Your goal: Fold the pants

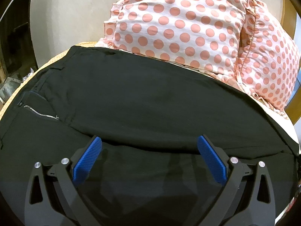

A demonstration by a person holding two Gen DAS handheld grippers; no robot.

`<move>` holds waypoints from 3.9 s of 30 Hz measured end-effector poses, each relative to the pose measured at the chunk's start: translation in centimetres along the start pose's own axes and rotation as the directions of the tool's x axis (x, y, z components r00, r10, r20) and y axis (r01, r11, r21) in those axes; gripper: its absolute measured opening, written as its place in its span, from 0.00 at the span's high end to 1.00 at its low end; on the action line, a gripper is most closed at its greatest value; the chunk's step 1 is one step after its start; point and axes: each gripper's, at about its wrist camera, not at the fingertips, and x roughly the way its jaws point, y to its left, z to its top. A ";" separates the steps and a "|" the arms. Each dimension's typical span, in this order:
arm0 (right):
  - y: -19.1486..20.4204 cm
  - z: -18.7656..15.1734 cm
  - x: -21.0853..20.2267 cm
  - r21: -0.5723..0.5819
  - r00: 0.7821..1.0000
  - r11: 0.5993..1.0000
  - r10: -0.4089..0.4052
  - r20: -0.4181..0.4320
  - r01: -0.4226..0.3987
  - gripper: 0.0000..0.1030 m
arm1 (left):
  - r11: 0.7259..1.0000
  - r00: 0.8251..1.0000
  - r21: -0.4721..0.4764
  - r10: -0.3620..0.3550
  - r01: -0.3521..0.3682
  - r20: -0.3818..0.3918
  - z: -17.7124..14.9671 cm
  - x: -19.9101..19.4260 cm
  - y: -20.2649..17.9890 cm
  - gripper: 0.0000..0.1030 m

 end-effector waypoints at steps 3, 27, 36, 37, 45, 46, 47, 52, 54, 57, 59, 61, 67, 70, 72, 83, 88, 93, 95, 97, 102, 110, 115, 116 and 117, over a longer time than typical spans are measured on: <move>0.7 -0.1 -3.4 -0.076 0.995 0.995 0.073 0.070 -0.068 0.98 | 1.000 1.000 0.001 -0.001 0.001 -0.003 0.0 0.0 0.0 0.02; -4.6 -2.5 -6.0 -0.107 1.000 0.994 -0.015 0.024 0.018 0.98 | 0.996 0.986 -0.086 -0.021 0.007 -0.166 15.5 9.0 2.5 0.21; -4.1 -2.2 -5.2 -0.144 1.000 0.989 -0.022 0.009 0.023 0.98 | 0.951 0.967 -0.306 -0.030 -0.051 -0.254 17.1 16.7 5.9 0.79; -4.0 -2.2 -5.1 -0.147 1.000 0.989 -0.023 0.008 0.024 0.98 | 0.944 0.966 -0.330 -0.068 -0.018 -0.249 17.0 16.8 6.2 0.85; -3.9 -2.1 -5.2 -0.126 1.000 0.992 -0.011 -0.028 0.007 0.89 | 0.919 0.973 -0.394 -0.081 -0.011 -0.216 15.0 14.4 7.6 0.90; -3.9 -2.0 -5.2 -0.116 0.999 0.993 -0.002 -0.033 -0.002 0.86 | 0.920 0.974 -0.391 -0.081 -0.009 -0.211 14.9 14.0 7.6 0.90; -4.0 -1.9 -5.3 -0.104 0.999 0.994 0.015 -0.040 -0.019 0.83 | 0.923 0.976 -0.385 -0.078 -0.007 -0.204 14.7 13.4 7.6 0.90; -3.6 -1.9 -5.7 -0.078 0.996 0.994 0.079 -0.044 -0.082 0.60 | 0.929 0.983 -0.370 -0.075 0.006 -0.170 13.8 10.5 8.0 0.91; -3.4 -1.8 -5.6 -0.067 0.996 0.995 0.072 -0.043 -0.075 0.59 | 0.932 0.986 -0.362 -0.074 0.014 -0.152 13.4 8.9 7.9 0.91; -3.3 -1.6 -5.2 -0.043 0.997 0.997 0.058 -0.048 -0.060 0.60 | 0.941 0.990 -0.338 -0.069 0.023 -0.126 12.7 6.8 8.1 0.91; -3.1 -1.3 -4.8 -0.026 0.997 0.999 0.037 -0.065 -0.039 0.60 | 0.943 0.991 -0.332 -0.072 0.032 -0.109 12.4 5.4 8.4 0.91; -3.1 -1.1 -4.0 -0.040 0.996 0.999 -0.025 -0.088 0.022 0.85 | 0.946 0.993 -0.322 -0.073 0.041 -0.090 12.1 4.0 8.6 0.91; -4.5 -0.7 -4.4 0.001 0.996 0.999 -0.038 -0.075 0.039 1.00 | 0.958 0.997 -0.282 -0.061 0.047 -0.041 11.1 -0.5 9.0 0.91; -5.1 -0.6 -5.5 0.017 0.996 1.000 -0.019 -0.091 0.021 0.98 | 0.964 0.998 -0.262 -0.059 0.050 -0.026 10.7 -1.9 9.0 0.91; -6.1 -0.8 -5.5 0.086 0.985 0.996 -0.011 -0.173 0.027 0.90 | 0.964 0.998 -0.261 -0.062 0.054 -0.023 10.4 -2.6 9.4 0.91; -5.4 -1.6 -7.6 0.121 0.988 0.988 0.105 -0.113 -0.091 0.22 | 0.957 0.997 -0.283 -0.075 0.062 -0.036 9.5 -2.7 10.1 0.91; -3.8 -1.5 -6.3 -0.009 0.997 1.000 -0.016 -0.078 0.015 0.93 | 0.955 0.996 -0.291 -0.075 0.057 -0.050 9.3 -2.5 10.1 0.91; -3.5 -0.6 -4.2 -0.055 0.996 0.998 0.010 -0.087 -0.015 0.99 | 0.956 0.996 -0.289 -0.076 0.056 -0.057 9.4 -2.5 10.1 0.91; -2.7 0.7 -5.6 -0.080 0.998 0.995 0.060 -0.037 -0.063 0.99 | 0.958 0.996 -0.280 -0.076 0.058 -0.051 9.4 -3.0 10.2 0.91; -2.2 2.0 -7.5 -0.085 0.995 0.992 0.098 0.016 -0.096 0.99 | 0.958 0.995 -0.278 -0.089 0.074 -0.040 9.3 -3.7 10.3 0.91; -2.1 3.7 -10.0 -0.131 0.992 0.986 0.110 0.068 -0.100 0.99 | 0.959 0.991 -0.249 -0.135 0.137 0.027 6.8 -7.8 10.9 0.91; -7.0 2.5 -7.9 -0.094 1.000 0.995 -0.017 -0.018 0.016 0.99 | 0.953 0.988 -0.290 -0.038 0.081 0.152 -6.6 -12.8 12.9 0.91; -7.2 2.3 -7.7 -0.117 0.999 0.993 -0.030 -0.020 0.028 0.99 | 0.916 0.993 -0.396 -0.020 0.064 0.115 -12.1 -11.9 14.2 0.94; -7.1 2.3 -7.7 -0.121 0.999 0.992 -0.032 -0.020 0.030 0.99 | 0.914 0.993 -0.402 -0.010 0.059 0.121 -12.7 -11.9 14.2 0.94; -7.1 2.2 -7.7 -0.118 0.999 0.993 -0.031 -0.019 0.029 0.99 | 0.914 0.992 -0.401 -0.003 0.054 0.126 -13.0 -11.9 14.1 0.94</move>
